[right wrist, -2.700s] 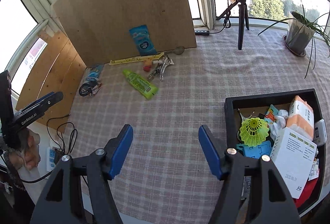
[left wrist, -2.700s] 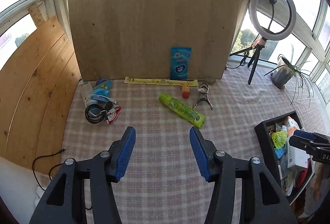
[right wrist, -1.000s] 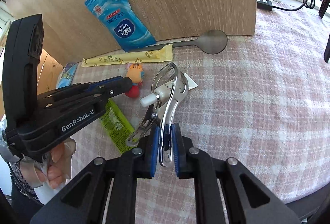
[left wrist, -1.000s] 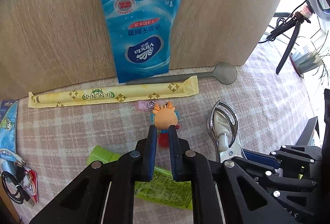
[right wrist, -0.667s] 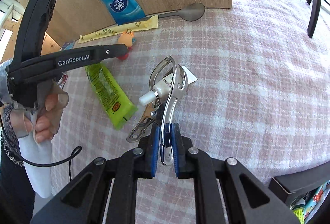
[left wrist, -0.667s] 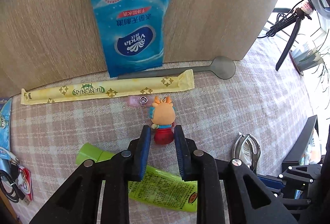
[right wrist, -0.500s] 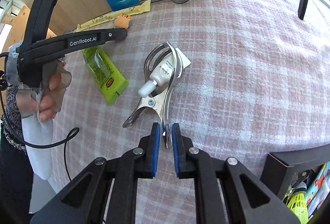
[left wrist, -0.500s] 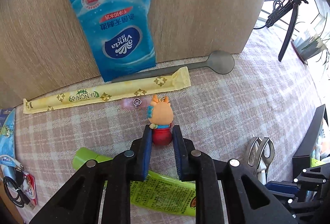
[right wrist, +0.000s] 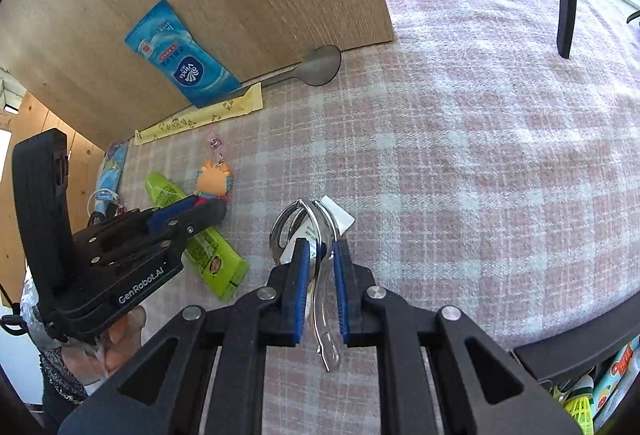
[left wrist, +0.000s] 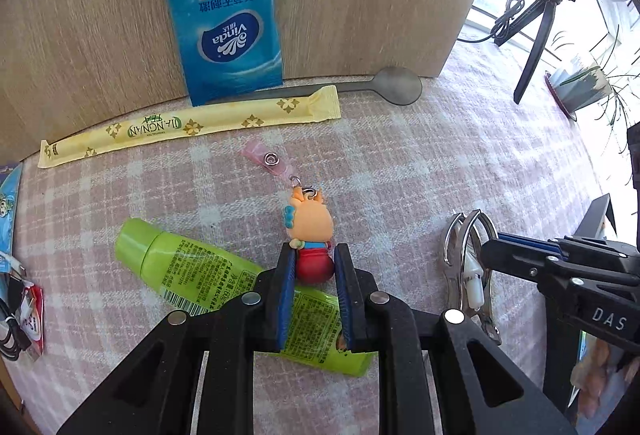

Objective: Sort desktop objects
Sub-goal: 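Carry the toy figure and silver clip into the black tray and release both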

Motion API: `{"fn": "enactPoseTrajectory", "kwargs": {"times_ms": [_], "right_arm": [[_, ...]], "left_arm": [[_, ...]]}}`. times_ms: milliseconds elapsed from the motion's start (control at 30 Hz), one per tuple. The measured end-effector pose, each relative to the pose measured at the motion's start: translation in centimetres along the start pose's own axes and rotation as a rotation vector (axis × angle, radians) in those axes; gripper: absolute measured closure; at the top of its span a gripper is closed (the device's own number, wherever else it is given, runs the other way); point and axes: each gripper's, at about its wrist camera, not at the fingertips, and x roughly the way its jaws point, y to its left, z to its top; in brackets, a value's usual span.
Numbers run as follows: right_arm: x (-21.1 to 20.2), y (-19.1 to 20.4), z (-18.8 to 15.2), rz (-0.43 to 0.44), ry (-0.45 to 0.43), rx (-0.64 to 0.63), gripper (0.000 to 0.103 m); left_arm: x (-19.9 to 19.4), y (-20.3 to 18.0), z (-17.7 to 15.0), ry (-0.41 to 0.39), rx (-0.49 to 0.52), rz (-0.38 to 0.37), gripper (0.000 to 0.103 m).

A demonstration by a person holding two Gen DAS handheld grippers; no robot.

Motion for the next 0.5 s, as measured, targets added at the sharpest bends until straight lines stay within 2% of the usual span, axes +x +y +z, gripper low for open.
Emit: {"fn": "enactPoseTrajectory", "kwargs": {"times_ms": [133,233,500], "right_arm": [[0.5,0.0,0.4,-0.001,-0.001,0.0,0.09],[-0.1,0.3,0.3,0.022,-0.021,-0.009,0.096],[-4.7,1.3,-1.1,0.086,-0.107,-0.048,0.096]], "left_arm": [[-0.6,0.1,-0.5,-0.006,0.004,-0.002,0.085],[-1.2,0.2,-0.6,-0.012,-0.013,-0.016,0.085],[-5.7,0.4,-2.1,-0.066,-0.006,-0.054,0.085]]}}
